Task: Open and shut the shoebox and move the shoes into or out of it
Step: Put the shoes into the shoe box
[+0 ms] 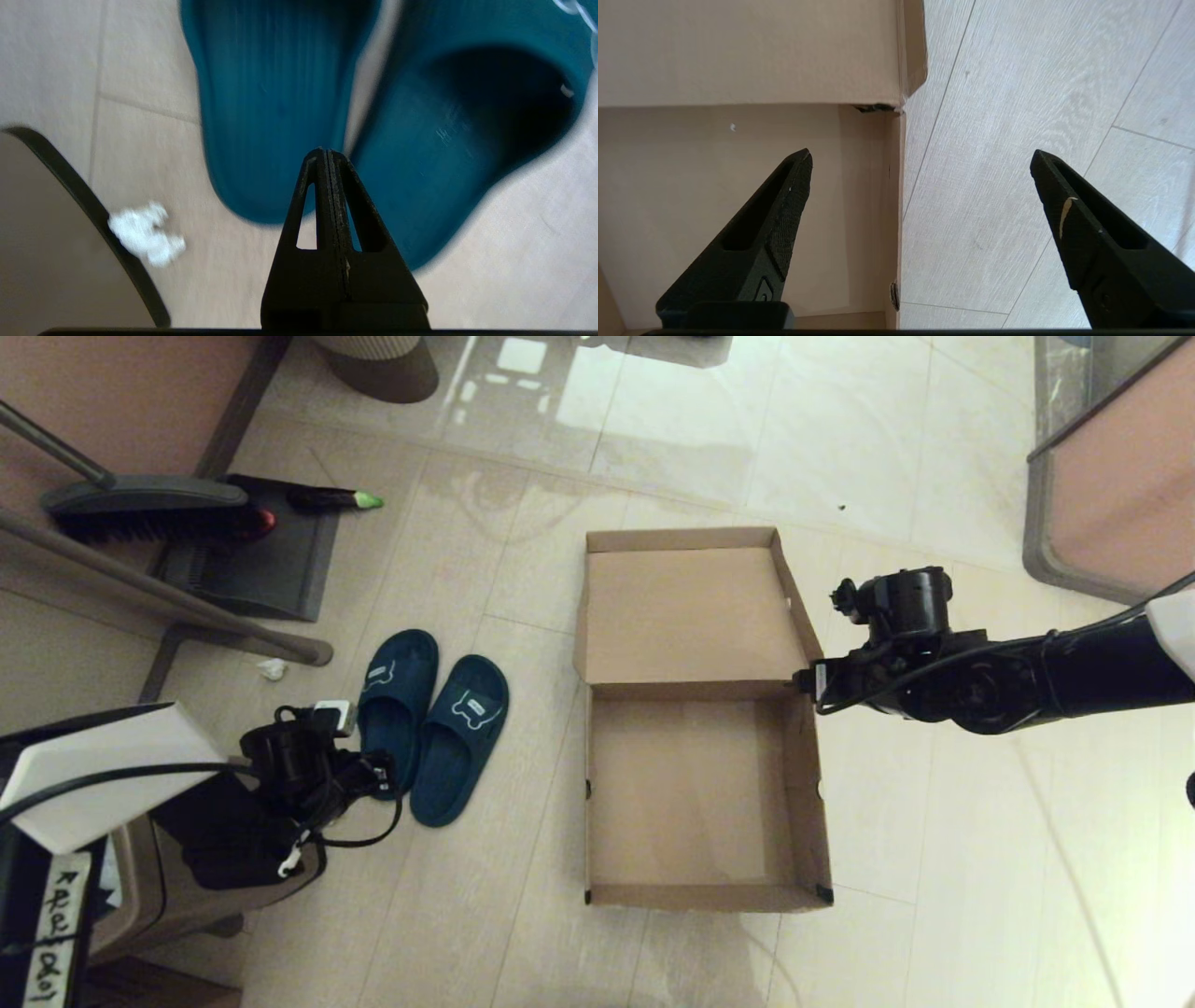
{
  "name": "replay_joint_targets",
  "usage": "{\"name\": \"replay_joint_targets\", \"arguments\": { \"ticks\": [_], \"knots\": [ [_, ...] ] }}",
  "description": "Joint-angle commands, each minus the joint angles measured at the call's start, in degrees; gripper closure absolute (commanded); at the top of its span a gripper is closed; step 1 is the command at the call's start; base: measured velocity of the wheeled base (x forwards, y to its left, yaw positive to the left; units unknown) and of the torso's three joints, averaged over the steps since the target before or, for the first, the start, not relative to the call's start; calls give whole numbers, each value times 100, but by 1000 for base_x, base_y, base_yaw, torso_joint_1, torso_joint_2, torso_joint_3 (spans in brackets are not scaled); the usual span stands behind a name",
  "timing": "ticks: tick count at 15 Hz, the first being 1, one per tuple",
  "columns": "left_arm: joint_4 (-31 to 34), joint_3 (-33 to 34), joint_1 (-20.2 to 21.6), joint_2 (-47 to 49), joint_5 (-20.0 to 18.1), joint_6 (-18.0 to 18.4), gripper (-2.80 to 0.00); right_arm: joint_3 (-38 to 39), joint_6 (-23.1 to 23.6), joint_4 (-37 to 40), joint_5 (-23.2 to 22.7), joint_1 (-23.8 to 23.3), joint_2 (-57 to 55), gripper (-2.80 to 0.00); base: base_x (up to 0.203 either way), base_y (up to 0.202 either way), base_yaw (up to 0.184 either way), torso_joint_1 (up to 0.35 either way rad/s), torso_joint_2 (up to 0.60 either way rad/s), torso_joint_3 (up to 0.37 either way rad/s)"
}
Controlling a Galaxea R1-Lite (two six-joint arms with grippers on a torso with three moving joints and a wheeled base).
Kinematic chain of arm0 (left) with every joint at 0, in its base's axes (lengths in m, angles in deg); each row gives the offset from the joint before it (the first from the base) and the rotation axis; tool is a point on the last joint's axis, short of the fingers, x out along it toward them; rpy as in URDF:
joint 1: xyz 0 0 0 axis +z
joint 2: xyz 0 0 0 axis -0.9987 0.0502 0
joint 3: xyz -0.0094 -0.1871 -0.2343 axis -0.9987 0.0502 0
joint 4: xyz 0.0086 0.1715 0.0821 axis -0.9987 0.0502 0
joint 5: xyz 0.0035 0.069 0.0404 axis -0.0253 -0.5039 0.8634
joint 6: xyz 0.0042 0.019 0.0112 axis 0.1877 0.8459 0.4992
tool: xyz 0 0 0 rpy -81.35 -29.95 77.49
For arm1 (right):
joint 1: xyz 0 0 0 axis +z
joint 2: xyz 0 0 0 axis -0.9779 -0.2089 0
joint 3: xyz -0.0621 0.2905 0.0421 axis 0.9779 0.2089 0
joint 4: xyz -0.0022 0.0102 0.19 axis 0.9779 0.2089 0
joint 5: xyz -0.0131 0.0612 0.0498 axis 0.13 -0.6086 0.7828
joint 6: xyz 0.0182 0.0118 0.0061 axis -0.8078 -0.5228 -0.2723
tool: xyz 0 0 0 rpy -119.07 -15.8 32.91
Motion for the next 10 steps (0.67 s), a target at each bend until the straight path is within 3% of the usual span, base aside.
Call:
{"name": "replay_joint_targets", "arguments": {
  "ticks": [1, 4, 7, 10],
  "knots": [
    [-36, -262, 14, 141, 16, 30, 0, 30, -11, -8, 22, 4, 153, -280, 0, 0, 0, 0, 0, 0],
    [122, -42, -125, -96, 57, 29, 0, 46, -17, 36, 35, 4, 469, -280, 0, 0, 0, 0, 0, 0],
    [125, -16, -453, -143, 305, -313, 0, 251, -47, 78, 52, -7, 608, -280, 0, 0, 0, 0, 0, 0],
    [154, 12, -483, -83, 363, -330, 0, 413, -79, 58, 45, -4, 651, -280, 0, 0, 0, 0, 0, 0]
  ]
}}
